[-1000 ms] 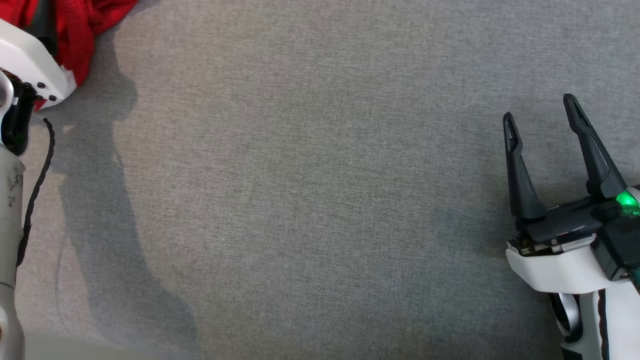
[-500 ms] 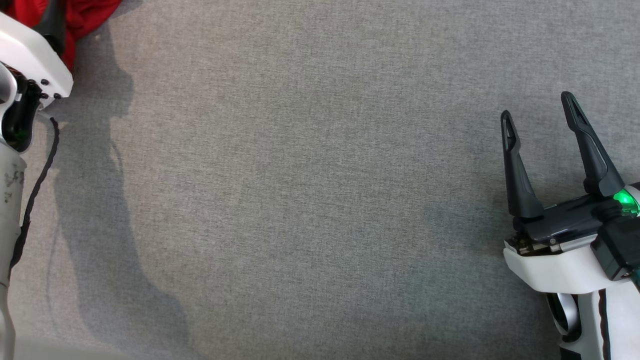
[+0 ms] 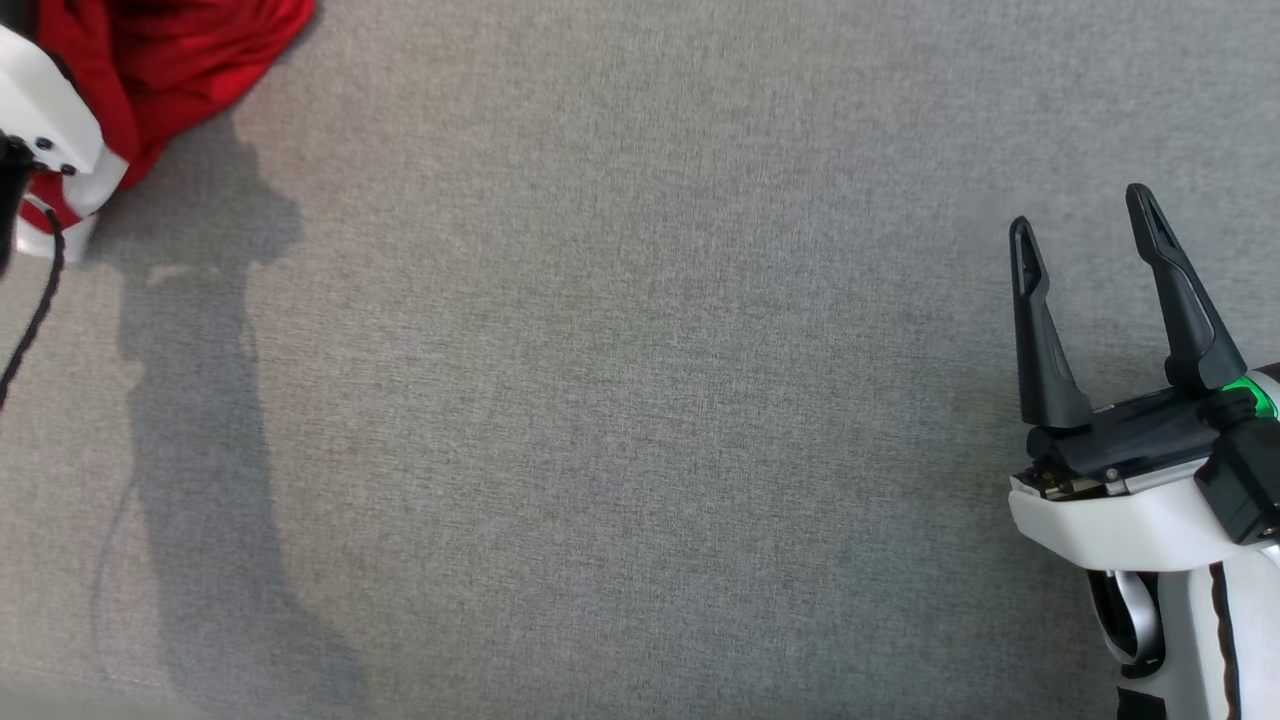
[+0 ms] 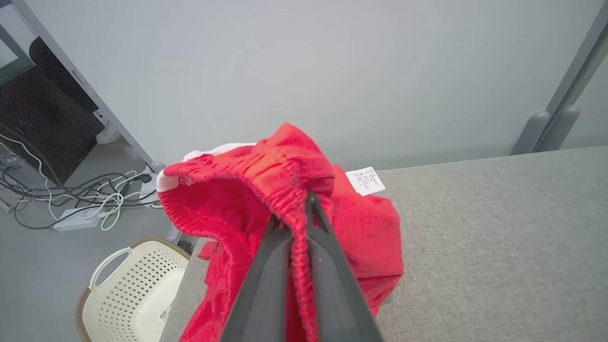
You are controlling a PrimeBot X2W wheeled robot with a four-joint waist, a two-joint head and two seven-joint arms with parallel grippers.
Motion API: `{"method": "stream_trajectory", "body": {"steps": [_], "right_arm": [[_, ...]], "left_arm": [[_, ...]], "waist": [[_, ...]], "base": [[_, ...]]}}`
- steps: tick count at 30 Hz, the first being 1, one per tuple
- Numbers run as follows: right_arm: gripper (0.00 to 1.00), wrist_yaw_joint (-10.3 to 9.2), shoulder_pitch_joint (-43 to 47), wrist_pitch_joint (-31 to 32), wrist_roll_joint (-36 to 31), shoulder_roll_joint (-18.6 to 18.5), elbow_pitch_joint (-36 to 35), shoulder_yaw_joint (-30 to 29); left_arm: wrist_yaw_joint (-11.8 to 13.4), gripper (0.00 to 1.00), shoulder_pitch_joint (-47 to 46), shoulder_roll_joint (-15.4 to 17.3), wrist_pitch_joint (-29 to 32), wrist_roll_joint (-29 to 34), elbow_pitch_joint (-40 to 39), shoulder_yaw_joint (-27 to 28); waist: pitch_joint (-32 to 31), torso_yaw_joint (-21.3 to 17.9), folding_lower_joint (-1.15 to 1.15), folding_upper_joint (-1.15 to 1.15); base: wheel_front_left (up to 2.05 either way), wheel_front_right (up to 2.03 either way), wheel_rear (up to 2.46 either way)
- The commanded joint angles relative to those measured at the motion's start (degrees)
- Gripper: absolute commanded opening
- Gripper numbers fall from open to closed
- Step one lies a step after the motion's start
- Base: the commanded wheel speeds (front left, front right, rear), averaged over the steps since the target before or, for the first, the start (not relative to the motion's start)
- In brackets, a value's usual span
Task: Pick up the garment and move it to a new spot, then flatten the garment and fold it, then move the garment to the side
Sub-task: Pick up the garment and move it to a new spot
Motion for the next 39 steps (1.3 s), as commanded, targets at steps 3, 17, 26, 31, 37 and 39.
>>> {"method": "stream_trajectory", "body": {"steps": [3,17,26,31,37,39], "right_arm": [[1.0,0.01,0.0,0.0,1.9,-0.3,0.9,-0.2],[1.0,0.01,4.7,0.0,8.2,-0.3,4.0,-2.8],[1.0,0.01,6.9,0.0,10.1,-0.3,4.6,-5.5],[1.0,0.01,7.1,0.0,10.5,-0.3,4.8,-6.4],[1.0,0.01,6.2,0.0,10.8,-0.3,5.2,-5.6],[1.0,0.01,5.7,0.0,11.0,-0.3,5.1,-5.0]], "left_arm": [[0.0,0.0,-2.0,2.0,-0.5,0.0,-2.6,-1.9],[0.0,0.0,-4.7,1.5,4.6,0.1,-22.3,-13.9],[5.8,0.0,0.5,-7.9,8.8,-2.4,-35.9,-17.0],[10.5,0.0,6.6,-16.4,5.9,-5.5,-37.0,-17.8],[12.0,0.0,14.2,-21.1,2.3,-7.9,-30.4,-20.8],[12.0,0.0,16.9,-21.9,0.9,-9.1,-25.7,-21.4]], "waist": [[-4.8,-0.5,0.0,0.0],[-19.4,-5.4,0.0,0.0],[-22.5,-11.5,0.0,0.0],[-21.5,-14.7,0.0,0.0],[-20.2,-18.2,0.0,0.0],[-19.3,-19.4,0.0,0.0]], "base": [[0.0,0.0,0.0],[0.0,0.0,0.0],[0.0,0.0,0.0],[0.0,0.0,0.0],[0.0,0.0,0.0],[0.0,0.0,0.0]]}}
